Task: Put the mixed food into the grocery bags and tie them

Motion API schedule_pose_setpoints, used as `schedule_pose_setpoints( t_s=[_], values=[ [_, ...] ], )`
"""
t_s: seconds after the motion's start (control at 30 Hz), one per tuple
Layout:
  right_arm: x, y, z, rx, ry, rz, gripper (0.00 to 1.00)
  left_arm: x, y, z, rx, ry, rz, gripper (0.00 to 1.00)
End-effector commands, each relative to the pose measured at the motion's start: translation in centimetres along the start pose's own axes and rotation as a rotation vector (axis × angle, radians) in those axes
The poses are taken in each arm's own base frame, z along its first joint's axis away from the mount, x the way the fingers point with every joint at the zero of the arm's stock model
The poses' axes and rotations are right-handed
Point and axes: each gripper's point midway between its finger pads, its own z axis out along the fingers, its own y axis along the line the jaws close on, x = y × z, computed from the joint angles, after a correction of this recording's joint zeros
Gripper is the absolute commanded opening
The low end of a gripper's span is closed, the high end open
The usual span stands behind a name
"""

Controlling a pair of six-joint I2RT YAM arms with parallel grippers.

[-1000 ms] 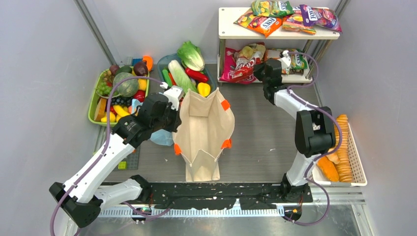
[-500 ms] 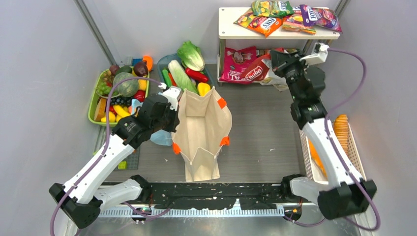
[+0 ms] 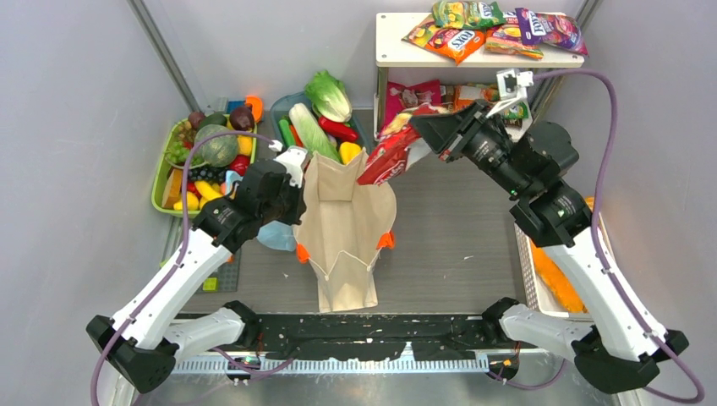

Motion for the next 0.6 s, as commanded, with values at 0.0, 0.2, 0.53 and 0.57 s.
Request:
schedule_pose_setpoints(
  t_s=[0.0,0.2,0.53,0.57],
  values=[
    [-0.8,6.1,-0.1,-0.174,0.063,-0.025,0.05,-2.8,-0.1,-0.2,0.014,-0.089,-0.040,0.00],
    [0.4,9.3,-0.1,-0.257,0.064,0.113,0.05,-2.8,1.0,0.0,-0.010,-0.079,-0.076,0.00],
    [5.9,11.8,0.7,-0.327,0.166,0.245,0.05,-2.5,0.2,0.7,0.071,-0.044,-0.126,0.00],
    [6.4,12.0,0.8,-0.333,0.176,0.251,0.05,-2.5,0.2,0.6,0.070,-0.044,-0.127,0.00]
  ],
)
